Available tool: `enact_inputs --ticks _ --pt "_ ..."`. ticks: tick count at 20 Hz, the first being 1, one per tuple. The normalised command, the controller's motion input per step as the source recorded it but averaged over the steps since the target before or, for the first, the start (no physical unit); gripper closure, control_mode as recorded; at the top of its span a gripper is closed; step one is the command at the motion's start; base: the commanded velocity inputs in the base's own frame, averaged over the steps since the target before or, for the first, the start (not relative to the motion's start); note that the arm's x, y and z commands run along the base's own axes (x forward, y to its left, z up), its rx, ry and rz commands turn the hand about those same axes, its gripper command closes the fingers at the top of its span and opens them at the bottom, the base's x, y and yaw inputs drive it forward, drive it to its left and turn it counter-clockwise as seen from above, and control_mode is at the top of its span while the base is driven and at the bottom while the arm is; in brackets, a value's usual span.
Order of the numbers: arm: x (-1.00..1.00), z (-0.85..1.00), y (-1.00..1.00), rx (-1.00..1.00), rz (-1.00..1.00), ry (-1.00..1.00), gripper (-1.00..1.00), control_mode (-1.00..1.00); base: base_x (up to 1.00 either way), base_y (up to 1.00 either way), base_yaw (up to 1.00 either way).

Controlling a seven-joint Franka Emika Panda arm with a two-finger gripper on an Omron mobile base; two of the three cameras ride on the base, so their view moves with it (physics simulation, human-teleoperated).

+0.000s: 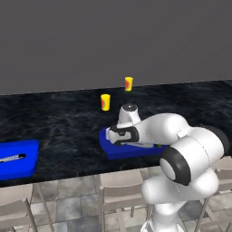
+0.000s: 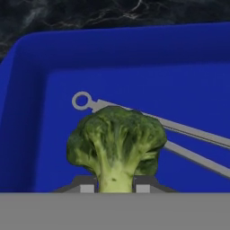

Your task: Gather the cucumber and broccoli from the fridge and place them on a tray on the dining counter. Then gather the chicken drumstick and fish from the fridge and place them on the other tray.

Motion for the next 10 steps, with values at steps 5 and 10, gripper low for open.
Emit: enact_inputs --ticks 5,10 --pt "0.15 -0.25 0.09 0.0 0.01 0.0 1.0 -1.0 0.0 0.0 0.0" --pt "0.13 -0.26 0.09 0.0 0.0 0.0 1.0 -1.0 0.0 0.0 0.0"
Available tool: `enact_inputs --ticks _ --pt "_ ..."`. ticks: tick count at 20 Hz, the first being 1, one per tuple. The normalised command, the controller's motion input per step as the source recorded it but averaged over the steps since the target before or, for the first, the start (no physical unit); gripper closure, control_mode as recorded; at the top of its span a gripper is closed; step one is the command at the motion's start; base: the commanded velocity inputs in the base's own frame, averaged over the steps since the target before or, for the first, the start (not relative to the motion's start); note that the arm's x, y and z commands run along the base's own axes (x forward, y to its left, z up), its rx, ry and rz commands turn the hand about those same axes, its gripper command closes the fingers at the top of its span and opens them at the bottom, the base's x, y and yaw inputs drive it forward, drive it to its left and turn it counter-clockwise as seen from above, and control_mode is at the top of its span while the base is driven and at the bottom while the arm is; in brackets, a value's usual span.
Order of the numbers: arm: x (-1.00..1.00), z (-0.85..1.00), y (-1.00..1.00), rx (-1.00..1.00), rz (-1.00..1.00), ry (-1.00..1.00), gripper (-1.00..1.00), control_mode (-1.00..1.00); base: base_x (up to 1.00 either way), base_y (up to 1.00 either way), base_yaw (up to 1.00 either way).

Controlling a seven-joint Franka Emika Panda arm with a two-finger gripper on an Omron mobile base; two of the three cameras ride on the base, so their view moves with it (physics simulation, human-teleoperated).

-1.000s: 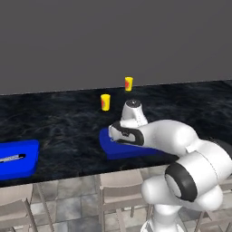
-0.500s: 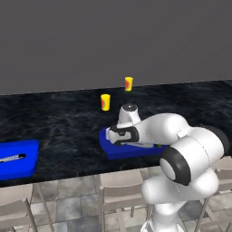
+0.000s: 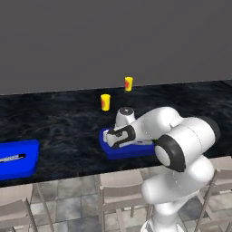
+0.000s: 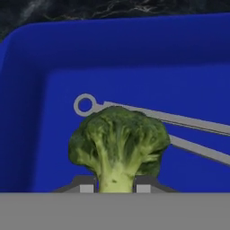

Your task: Gather the cucumber and broccoli from the fridge and place them on a tray on the dining counter. Then gather the chicken drumstick and fish from the fridge and place them on the other tray.

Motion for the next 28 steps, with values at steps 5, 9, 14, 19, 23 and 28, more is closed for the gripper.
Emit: enact_inputs --ticks 5,9,14,19,23,28 --pt "0.1 -0.25 0.09 0.0 0.01 0.0 1.0 -1.0 0.0 0.0 0.0" --pt "0.07 -0.26 0.16 0.0 0.0 0.0 -1.0 -1.0 0.0 0.0 0.0" --pt "0.0 -0.05 0.01 0.0 0.0 0.0 -1.0 -1.0 0.0 0.0 0.0" --pt "-0.19 0.01 0.0 0.0 0.0 0.0 -1.0 -1.0 0.0 0.0 0.0" --pt "-0.47 0.19 0.0 0.0 -0.02 0.0 -1.0 -1.0 0.0 0.0 0.0" --pt "-0.48 0.4 0.0 0.0 -0.03 0.0 -1.0 -1.0 0.0 0.0 0.0"
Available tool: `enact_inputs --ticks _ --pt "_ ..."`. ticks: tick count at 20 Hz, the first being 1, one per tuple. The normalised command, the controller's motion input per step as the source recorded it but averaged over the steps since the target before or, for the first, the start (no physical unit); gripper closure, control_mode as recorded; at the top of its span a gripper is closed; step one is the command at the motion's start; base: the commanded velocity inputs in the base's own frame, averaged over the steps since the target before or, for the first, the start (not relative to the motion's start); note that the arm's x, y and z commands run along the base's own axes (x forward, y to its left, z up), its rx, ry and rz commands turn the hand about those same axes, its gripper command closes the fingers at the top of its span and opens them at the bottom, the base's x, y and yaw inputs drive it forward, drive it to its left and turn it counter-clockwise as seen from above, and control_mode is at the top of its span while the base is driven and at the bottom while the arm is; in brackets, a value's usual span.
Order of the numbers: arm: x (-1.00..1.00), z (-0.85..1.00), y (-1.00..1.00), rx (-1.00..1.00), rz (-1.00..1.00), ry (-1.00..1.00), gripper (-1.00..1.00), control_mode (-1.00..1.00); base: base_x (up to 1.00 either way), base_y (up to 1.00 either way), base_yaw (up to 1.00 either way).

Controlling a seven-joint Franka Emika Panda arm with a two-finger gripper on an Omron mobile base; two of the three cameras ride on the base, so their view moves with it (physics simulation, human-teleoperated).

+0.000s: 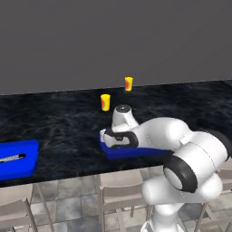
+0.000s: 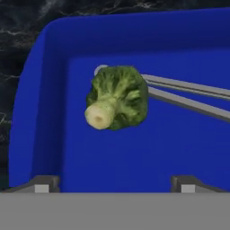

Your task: Gather the cucumber and broccoli from the fridge and place them on a tray on the dining counter. Then gather the chicken drumstick and fish from the fridge and place them on the other tray.

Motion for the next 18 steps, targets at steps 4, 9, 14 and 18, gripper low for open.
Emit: enact_inputs --ticks 4,9,14,18 --pt "-0.54 0.45 0.0 0.0 -0.05 0.0 -1.0 -1.0 0.0 0.0 0.0" --pt "-0.67 0.46 0.0 0.0 -0.05 0.0 -1.0 -1.0 0.0 0.0 0.0" --pt "-0.76 0.53 -0.01 0.0 -0.05 0.0 -1.0 -1.0 0.0 0.0 0.0" --pt "-0.81 0.6 -0.07 0.0 -0.03 0.0 -1.0 -1.0 0.0 0.0 0.0"
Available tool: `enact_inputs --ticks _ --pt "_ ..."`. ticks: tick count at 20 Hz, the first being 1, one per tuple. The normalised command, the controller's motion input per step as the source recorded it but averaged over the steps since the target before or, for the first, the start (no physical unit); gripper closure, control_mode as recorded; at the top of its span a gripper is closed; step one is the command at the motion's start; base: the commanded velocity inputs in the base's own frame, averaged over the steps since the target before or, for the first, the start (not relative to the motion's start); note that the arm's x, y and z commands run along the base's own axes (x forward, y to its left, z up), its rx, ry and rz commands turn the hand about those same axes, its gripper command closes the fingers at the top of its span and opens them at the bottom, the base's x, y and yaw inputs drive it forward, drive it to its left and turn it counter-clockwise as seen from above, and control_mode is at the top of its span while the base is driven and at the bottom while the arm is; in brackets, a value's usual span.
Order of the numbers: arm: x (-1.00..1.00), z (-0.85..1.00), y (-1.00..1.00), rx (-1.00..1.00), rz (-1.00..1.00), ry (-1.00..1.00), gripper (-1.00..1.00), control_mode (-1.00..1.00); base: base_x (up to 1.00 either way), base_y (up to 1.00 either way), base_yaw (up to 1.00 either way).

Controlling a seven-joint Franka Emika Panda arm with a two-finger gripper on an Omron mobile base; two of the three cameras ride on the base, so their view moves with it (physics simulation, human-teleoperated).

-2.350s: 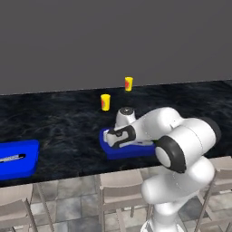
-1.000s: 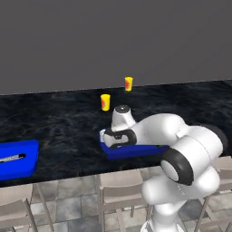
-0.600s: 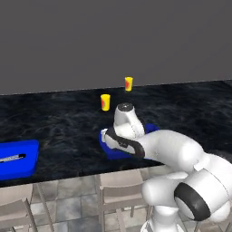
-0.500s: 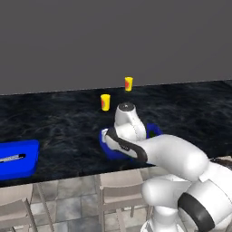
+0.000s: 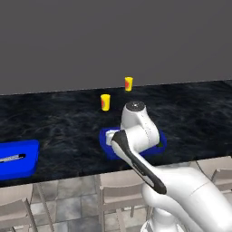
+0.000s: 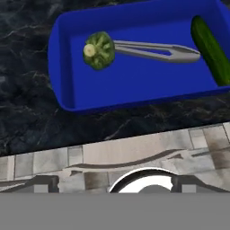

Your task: Gather the cucumber and broccoli from the fridge and place them on a tray on the dining counter. Then gather the chicken drumstick and fish from the fridge and place them on the other tray.

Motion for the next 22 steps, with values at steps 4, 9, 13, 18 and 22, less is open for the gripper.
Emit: enact_inputs --ticks 4,9,13,18,22 --pt "-0.91 0.49 -0.23 0.0 0.01 -0.01 -1.0 -1.0 0.0 0.0 0.0" --pt "-0.96 0.37 -0.33 0.0 0.1 -0.03 -1.0 -1.0 0.0 0.0 0.0" --pt "-0.94 0.48 -0.35 0.0 0.17 -0.03 -1.0 -1.0 0.0 0.0 0.0" --pt "-0.91 0.6 -0.27 0.0 0.15 -0.02 -1.0 -1.0 0.0 0.0 0.0" --pt "-0.71 0.21 -0.27 0.0 0.08 0.0 -1.0 -1.0 0.0 0.0 0.0"
